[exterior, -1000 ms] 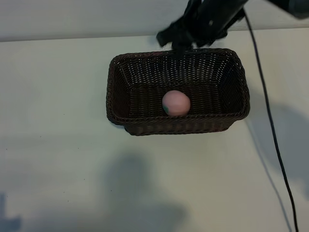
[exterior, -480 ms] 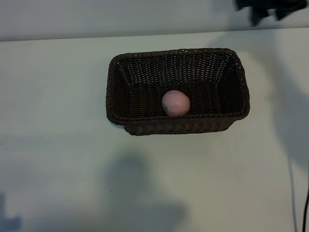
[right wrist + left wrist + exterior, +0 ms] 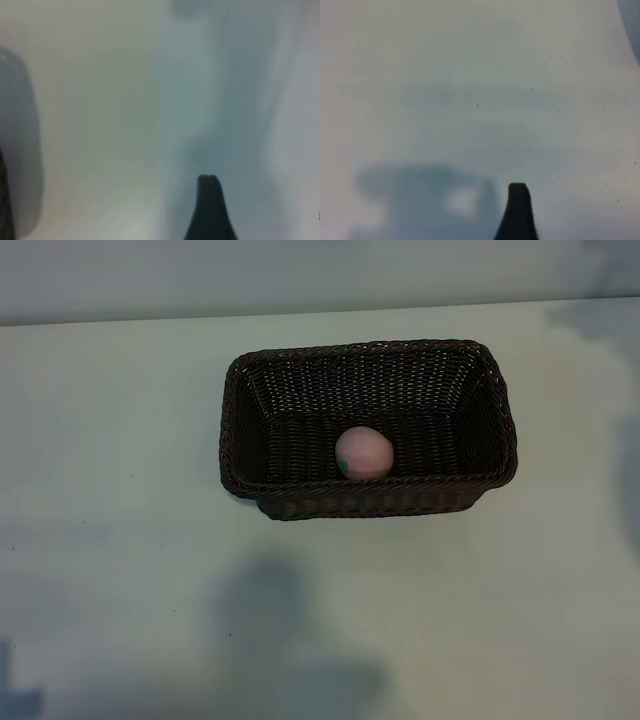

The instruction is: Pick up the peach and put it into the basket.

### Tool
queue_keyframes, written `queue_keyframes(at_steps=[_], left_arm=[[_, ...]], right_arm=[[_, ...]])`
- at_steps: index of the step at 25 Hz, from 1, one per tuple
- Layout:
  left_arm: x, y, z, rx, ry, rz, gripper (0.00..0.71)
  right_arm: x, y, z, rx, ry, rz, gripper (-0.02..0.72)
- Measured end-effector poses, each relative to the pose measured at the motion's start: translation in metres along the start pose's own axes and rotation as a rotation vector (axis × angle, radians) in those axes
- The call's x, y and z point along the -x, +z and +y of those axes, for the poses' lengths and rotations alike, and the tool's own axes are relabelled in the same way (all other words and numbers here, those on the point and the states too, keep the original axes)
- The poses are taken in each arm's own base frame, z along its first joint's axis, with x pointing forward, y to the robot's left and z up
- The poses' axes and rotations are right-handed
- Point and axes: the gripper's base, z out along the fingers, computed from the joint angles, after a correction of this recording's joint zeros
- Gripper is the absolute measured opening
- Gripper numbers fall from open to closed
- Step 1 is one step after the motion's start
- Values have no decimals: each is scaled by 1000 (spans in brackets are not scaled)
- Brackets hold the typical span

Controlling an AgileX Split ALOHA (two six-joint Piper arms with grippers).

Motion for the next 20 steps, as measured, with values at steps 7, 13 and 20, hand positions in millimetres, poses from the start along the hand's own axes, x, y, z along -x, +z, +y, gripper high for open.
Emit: queue_keyframes(at_steps=[7, 13, 20], left_arm=[[0, 0, 0, 0, 0, 0, 594], [0, 0, 0, 0, 0, 0, 594], [0, 0, 0, 0, 0, 0, 594]], right_arm=[[-31, -52, 6, 57, 20, -62, 489], [-80, -124, 11, 74, 13, -195, 487], [-159, -207, 12, 41, -2, -409, 487]])
